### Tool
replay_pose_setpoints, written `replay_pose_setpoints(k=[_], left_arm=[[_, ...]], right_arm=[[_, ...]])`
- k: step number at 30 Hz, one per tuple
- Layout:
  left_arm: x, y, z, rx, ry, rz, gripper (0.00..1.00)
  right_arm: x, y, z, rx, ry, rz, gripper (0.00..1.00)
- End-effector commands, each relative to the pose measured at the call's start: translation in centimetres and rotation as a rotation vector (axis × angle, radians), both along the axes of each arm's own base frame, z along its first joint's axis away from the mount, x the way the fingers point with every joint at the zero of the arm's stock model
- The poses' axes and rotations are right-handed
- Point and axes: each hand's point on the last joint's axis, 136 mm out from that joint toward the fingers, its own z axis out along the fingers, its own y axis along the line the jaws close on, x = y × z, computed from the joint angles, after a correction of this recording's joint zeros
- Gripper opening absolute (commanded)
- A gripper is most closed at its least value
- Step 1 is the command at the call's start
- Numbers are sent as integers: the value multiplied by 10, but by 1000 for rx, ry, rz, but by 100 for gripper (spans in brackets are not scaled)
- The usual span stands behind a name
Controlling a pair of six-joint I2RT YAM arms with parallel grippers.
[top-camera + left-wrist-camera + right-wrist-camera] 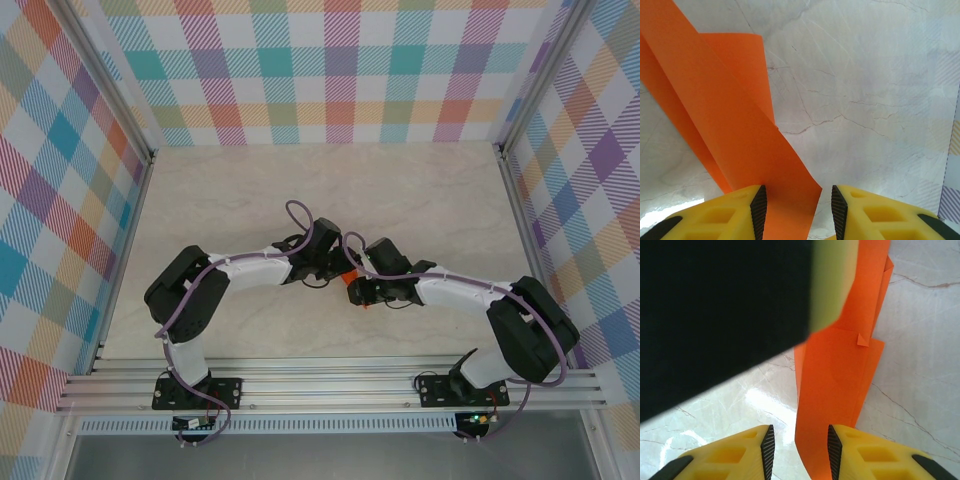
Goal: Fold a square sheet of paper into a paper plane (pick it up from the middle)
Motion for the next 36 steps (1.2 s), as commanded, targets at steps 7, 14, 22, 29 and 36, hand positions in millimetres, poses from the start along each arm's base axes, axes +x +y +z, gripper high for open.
replay_pose_setpoints(k=[7,14,22,29,36], left_arm=[[7,-2,4,-7,-8,6,41],[8,0,4,-10,-2,19,37],[8,0,5,-21,-1,23,37],[9,-1,5,-28,0,24,37],[9,-3,5,-34,4,18,37]], right_arm=[[1,1,1,-9,-68,33,33],[-1,3,7,89,-136,14,36],[-2,9,7,146,-234,87,37],[2,6,-2,91,-257,114,34],[4,1,-12,47,-268,103,32]])
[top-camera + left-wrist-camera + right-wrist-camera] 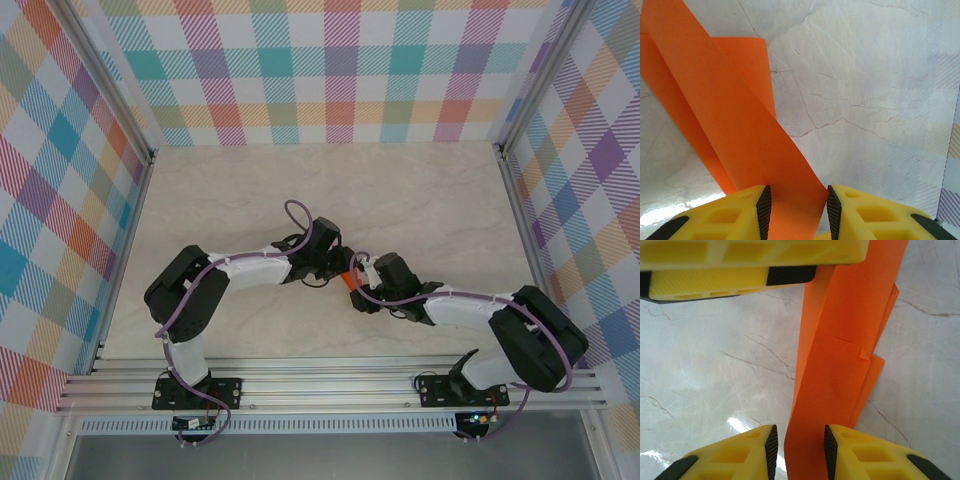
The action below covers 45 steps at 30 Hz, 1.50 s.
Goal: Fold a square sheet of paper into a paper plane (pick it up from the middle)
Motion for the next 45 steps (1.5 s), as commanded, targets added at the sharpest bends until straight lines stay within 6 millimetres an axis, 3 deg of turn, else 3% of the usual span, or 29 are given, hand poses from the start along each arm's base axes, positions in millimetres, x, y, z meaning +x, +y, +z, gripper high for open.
replay_pose_setpoints(k=[1,6,13,26,37,45], left_arm=[[6,-5,6,-32,-2,4,37],[7,-6,5,-33,0,4,37],[7,-5,4,-29,1,4,37],[5,-5,-2,-17,17,1,37],[5,-5,-1,-16,17,-2,37],[5,-4,5,-17,0,-8,37]], right_arm=[[6,0,-3,-25,-51,7,32],[8,-2,-9,-60,-61,9,31],[7,-2,-9,-52,-60,1,20],[1,5,5,16,9,-27,25],[0,3,-5,-7,51,-49,9],[0,10,-2,67,110,-66,5]])
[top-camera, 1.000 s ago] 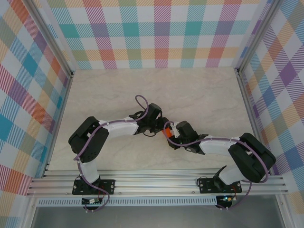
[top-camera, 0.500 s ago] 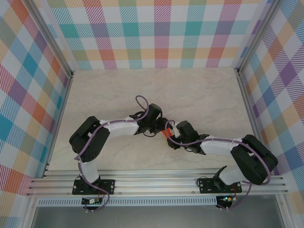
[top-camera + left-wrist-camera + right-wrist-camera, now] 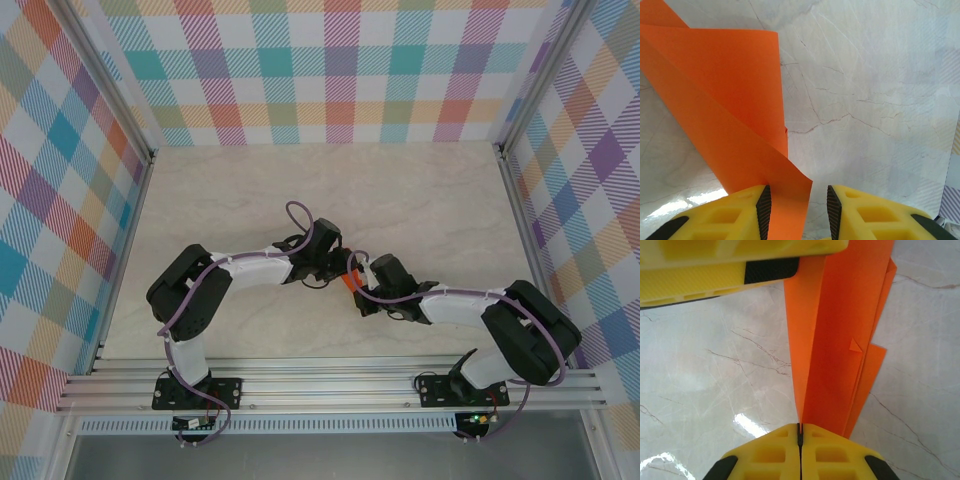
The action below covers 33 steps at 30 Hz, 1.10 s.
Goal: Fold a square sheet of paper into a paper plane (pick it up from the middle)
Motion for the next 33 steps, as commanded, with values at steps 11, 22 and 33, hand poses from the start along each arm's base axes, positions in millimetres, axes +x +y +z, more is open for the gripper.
replay_pose_setpoints(k=[11,22,33], left_arm=[[6,0,14,-15,-31,-2,43],[6,-11,5,-45,0,-31,43],[1,-10,6,-54,-3,-43,45]], right_arm=[[4,17,23,217,121,-21,4],[5,12,9,232,199,-66,5],[7,17,4,290,267,-92,4]])
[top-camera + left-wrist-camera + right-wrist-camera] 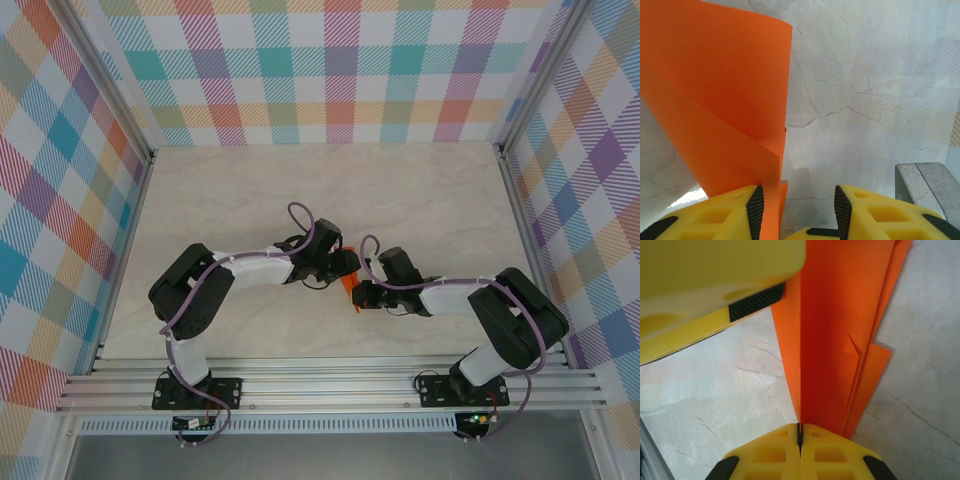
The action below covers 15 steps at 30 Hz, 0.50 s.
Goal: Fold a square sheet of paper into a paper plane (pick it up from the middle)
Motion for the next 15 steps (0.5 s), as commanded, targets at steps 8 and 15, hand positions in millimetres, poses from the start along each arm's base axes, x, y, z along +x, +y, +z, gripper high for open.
replay_pose_setpoints(k=[8,15], left_arm=[[3,0,20,-51,-67,-19,47],[1,1,14,-56,-60,-23,47]], right_arm=[[7,1,10,114,60,-41,4],[8,-1,1,116,108,-66,4]])
